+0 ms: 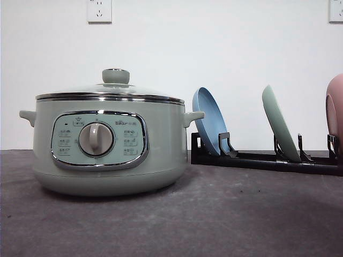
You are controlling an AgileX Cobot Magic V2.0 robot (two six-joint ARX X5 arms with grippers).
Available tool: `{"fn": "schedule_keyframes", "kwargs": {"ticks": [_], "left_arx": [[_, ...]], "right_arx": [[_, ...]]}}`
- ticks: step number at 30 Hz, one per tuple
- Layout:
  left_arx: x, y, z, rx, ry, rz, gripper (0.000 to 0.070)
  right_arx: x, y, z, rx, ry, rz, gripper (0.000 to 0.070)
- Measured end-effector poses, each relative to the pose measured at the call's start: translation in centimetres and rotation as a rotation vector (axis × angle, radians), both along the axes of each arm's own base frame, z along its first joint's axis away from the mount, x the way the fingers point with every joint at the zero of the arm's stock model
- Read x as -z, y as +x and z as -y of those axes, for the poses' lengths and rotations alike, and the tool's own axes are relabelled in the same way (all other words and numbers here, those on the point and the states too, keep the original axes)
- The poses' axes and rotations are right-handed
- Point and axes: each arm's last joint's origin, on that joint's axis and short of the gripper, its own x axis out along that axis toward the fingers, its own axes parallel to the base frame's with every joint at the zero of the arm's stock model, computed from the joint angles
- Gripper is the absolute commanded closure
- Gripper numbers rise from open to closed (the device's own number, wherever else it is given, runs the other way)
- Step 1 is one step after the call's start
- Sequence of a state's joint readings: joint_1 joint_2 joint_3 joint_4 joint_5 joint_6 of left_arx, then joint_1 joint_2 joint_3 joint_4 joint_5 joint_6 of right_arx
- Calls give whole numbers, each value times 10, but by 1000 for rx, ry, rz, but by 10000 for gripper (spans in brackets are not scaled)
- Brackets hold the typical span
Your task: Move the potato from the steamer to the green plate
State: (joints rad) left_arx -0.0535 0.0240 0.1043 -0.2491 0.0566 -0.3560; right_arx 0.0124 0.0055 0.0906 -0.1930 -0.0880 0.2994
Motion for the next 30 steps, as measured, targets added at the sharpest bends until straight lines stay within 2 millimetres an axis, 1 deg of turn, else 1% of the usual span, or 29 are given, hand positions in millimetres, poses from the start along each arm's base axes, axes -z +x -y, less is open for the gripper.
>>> {"fn": "schedule_keyframes", "kwargs": {"ticks": [2,6,8,11,13,16,21,26,30], "left_arx": [[-19,-3,1,6,-20,26,690],[-54,-8,2,22,-36,61,690],[-69,-8,3,37,-37,63,690],[-92,-5,5,66,-40,68,690],[-109,-2,6,90,-42,69,690],[-134,5,11,164,-40,75,690],[-168,21,19,285,-6,28,690],[-195,38,27,390,48,-22,690],[-213,49,35,507,98,-74,690]], "right_arx": [[-16,-5,0,-11,45,15,696],[-40,-12,-1,-27,90,-5,696],[-52,-14,-2,-48,101,-9,696],[-75,-15,-3,-106,109,14,696],[-91,-14,-4,-150,113,19,696],[-108,-8,-6,-205,119,-21,696],[-137,4,-10,-301,103,-72,696],[-170,9,-14,-360,27,-84,696],[-194,16,-19,-488,-20,-93,696]]}}
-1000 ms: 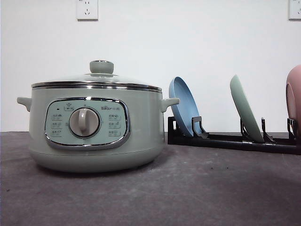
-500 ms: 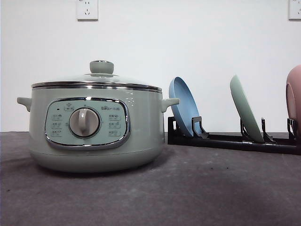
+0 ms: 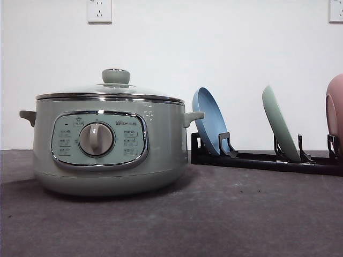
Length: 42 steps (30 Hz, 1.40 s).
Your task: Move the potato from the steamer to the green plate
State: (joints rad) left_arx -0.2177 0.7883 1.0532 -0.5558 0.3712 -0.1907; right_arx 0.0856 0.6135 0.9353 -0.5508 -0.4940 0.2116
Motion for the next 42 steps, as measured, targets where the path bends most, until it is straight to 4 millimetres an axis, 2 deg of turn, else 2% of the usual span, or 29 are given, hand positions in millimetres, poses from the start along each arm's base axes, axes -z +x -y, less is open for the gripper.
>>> {"fn": "schedule_keyframes", "kwargs": {"ticks": [4,10,21,23,26,28,32,33,36,38,42], "left_arx": [[-11,6,8,124,41,-28,690],[-11,6,18,248,53,-43,688],[-13,-7,20,316,48,-35,668],[-14,-9,20,317,48,-28,608],[-14,-10,19,317,48,-25,382],[-14,-10,19,317,48,-26,238],[-14,-10,19,317,48,-26,21],[-14,-10,19,316,48,-26,0],[-14,-10,19,318,51,-23,0],[-14,-10,19,318,51,-23,0],[-14,-10,19,318,51,-23,0]], "right_arx": [[-11,9,-8,-131,-24,-18,696],[-9,12,-21,-255,-79,-58,696],[-9,9,-23,-285,-102,-39,696],[-9,9,-23,-285,-101,-38,695],[-9,9,-23,-284,-101,-37,680],[-9,9,-23,-284,-102,-38,594],[-9,9,-23,-279,-103,-38,290],[-9,9,-23,-279,-103,-38,228],[-9,9,-23,-276,-104,-38,71],[-9,9,-23,-266,-102,-42,5],[-9,10,-23,-248,-95,-53,0]]}}
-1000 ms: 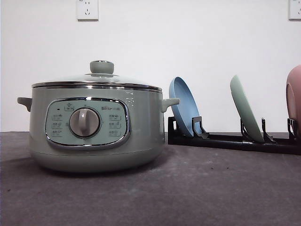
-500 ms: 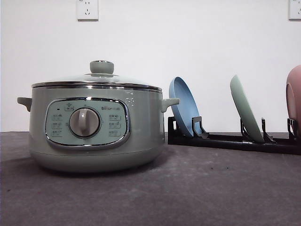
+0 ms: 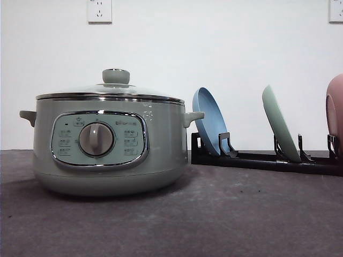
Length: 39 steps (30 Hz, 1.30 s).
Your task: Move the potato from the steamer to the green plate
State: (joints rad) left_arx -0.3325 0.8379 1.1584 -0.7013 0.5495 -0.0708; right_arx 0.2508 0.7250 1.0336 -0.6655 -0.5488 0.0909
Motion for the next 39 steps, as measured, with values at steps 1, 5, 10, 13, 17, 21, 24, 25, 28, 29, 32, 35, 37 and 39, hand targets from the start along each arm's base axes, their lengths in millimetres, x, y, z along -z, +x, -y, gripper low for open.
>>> {"fn": "schedule_keyframes", "kwargs": {"ticks": [1,5,10,13,17,21,24,25,28,29,32,35,37,39], "left_arx": [[0,0,0,0,0,0,0],[0,0,0,2,0,0,0],[0,0,1,7,0,0,0],[0,-1,1,11,0,0,0],[0,-1,1,11,0,1,0],[1,-1,1,11,4,-10,0],[2,-2,1,11,10,-26,0],[3,-2,1,11,12,-32,0],[4,-2,1,11,15,-40,0],[4,-2,1,11,15,-41,0],[4,-2,1,11,15,-41,0],[4,-2,1,11,15,-41,0],[4,-2,1,11,15,-41,0],[4,-2,1,11,15,-41,0]], "right_arx": [[0,0,0,1,2,-2,0],[0,0,0,5,11,-12,0],[0,7,-2,38,75,-74,14],[-1,23,-4,69,116,-124,29],[-1,56,-6,118,128,-183,78],[3,95,-6,209,121,-274,78],[-2,123,-3,249,125,-298,78],[-5,132,-2,260,127,-302,78],[-10,160,1,288,138,-318,78],[-10,171,2,298,140,-326,78],[-7,199,6,339,135,-355,78],[0,224,8,386,117,-384,81],[5,237,9,411,106,-394,82],[10,248,11,438,95,-401,83]]}}
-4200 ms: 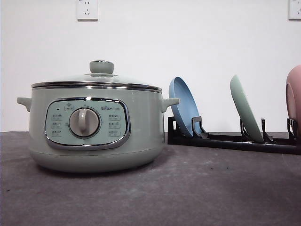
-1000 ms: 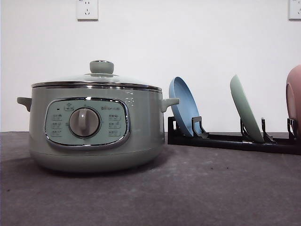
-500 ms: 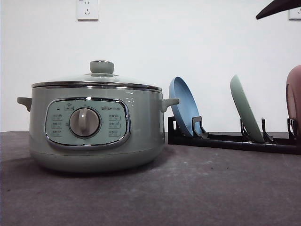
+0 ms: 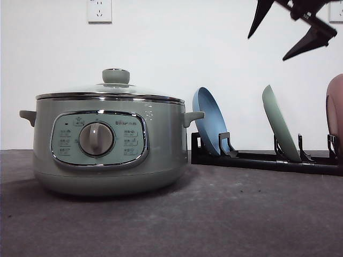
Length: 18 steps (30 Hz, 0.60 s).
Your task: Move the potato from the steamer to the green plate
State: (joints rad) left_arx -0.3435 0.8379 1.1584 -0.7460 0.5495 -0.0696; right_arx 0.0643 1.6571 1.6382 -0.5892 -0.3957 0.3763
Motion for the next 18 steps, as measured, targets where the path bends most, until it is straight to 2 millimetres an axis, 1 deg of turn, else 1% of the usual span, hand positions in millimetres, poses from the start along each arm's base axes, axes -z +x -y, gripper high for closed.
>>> {"fn": "schedule_keyframes", "kwargs": {"ticks": [5,12,14,18], "left_arx": [[0,0,0,0,0,0,0],[0,0,0,0,0,0,0],[0,0,0,0,0,0,0],[0,0,0,0,0,0,0]], "right_arx": [[12,21,2,53,-37,-21,89],[41,43,4,61,-41,-80,92],[49,48,4,61,-43,-95,119],[58,54,7,67,-43,-110,194]]}}
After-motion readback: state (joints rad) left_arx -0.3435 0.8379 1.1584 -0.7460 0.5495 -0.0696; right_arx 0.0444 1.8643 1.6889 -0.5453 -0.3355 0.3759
